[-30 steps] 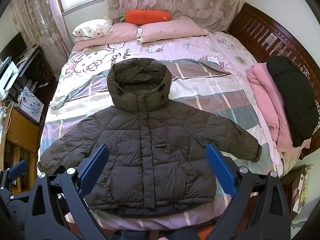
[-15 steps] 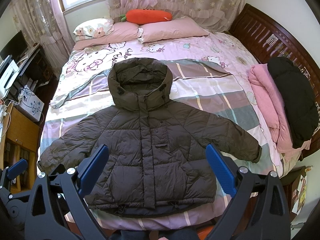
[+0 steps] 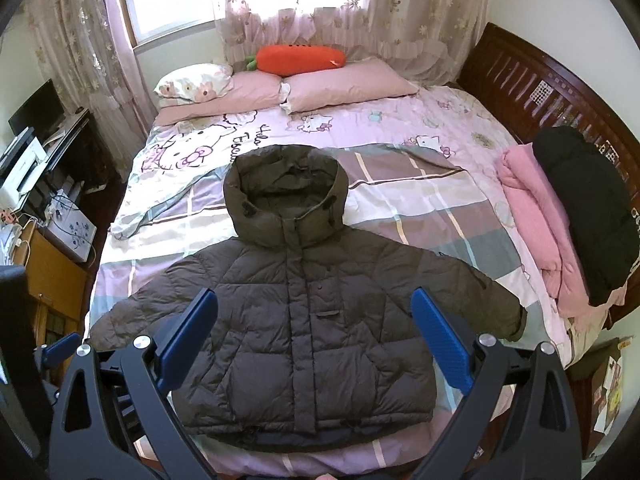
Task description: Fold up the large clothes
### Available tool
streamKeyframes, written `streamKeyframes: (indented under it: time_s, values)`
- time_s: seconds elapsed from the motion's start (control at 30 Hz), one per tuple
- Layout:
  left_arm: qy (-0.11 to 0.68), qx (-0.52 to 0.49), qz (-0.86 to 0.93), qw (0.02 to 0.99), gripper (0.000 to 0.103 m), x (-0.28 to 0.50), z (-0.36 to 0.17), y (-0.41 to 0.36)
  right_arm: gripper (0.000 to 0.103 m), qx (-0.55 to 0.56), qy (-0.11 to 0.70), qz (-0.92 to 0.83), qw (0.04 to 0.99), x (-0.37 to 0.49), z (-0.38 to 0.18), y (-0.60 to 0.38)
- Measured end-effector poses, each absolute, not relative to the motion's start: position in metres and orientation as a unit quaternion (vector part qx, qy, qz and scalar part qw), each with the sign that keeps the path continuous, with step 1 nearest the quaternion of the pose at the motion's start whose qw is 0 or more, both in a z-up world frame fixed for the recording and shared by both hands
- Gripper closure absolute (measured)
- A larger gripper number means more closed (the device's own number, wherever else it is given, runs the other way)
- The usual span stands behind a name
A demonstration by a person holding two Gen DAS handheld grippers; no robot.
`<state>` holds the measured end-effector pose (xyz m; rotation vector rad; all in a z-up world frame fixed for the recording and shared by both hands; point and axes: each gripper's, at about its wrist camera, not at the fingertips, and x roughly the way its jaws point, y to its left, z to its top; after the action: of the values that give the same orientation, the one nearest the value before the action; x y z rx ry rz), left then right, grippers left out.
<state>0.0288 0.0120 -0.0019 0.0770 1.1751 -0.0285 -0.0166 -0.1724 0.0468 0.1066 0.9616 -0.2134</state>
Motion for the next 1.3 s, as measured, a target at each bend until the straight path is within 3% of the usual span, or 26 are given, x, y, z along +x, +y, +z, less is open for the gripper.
streamKeyframes:
  time_s: [0.33, 0.9, 1.3]
  values:
    - [0.58, 0.066, -0.011, 0.812, 0.002, 0.036, -0.055, -0.026, 0.005, 0.075, 0.493, -0.104, 0.861, -0.011, 0.0, -0.206]
    - [0.612, 0.117, -0.051, 0.78, 0.002, 0.076, -0.178, -0.133, 0.005, 0.137, 0.573, -0.166, 0.791, 0.014, -0.166, -0.305]
    - [0.628, 0.148, -0.07, 0.761, 0.002, 0.087, -0.256, -0.185, 0.005, 0.152, 0.591, -0.181, 0.771, 0.034, -0.244, -0.343]
